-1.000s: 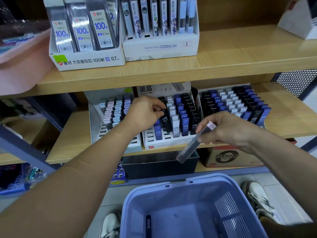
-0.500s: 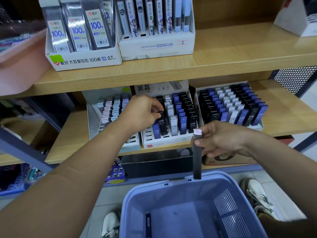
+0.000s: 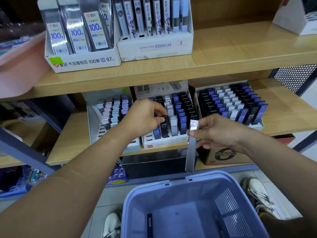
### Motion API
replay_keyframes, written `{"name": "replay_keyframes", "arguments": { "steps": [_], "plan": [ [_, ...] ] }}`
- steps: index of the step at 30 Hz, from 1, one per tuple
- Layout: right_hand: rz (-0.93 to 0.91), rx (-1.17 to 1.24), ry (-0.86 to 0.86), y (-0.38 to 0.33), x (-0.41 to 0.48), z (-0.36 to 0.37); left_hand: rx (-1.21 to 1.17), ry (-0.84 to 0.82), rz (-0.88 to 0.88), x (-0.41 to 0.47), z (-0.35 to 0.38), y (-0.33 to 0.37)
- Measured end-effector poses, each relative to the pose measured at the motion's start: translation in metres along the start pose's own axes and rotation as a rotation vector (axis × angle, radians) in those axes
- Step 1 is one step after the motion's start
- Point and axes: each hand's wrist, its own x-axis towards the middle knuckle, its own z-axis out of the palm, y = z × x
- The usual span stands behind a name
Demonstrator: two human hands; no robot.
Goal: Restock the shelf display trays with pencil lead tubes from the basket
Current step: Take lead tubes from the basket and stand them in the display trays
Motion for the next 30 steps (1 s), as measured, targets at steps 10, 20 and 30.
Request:
{"name": "replay_keyframes", "arguments": {
  "steps": [10,20,30],
  "plan": [
    [-0.04,0.062,0.05,-0.003,0.001,0.0,0.041,0.279,0.0,0.01,0.0,-0.013],
    [-0.025,0.099,0.046,-0.002,0.0,0.004,-0.007,0.267,-0.015,0.02,0.017,-0.014],
    [0.01,0.382,-0.011,-0.005,0.002,0.008,0.026,0.22,-0.08,0.024,0.018,-0.017]
  ]
}}
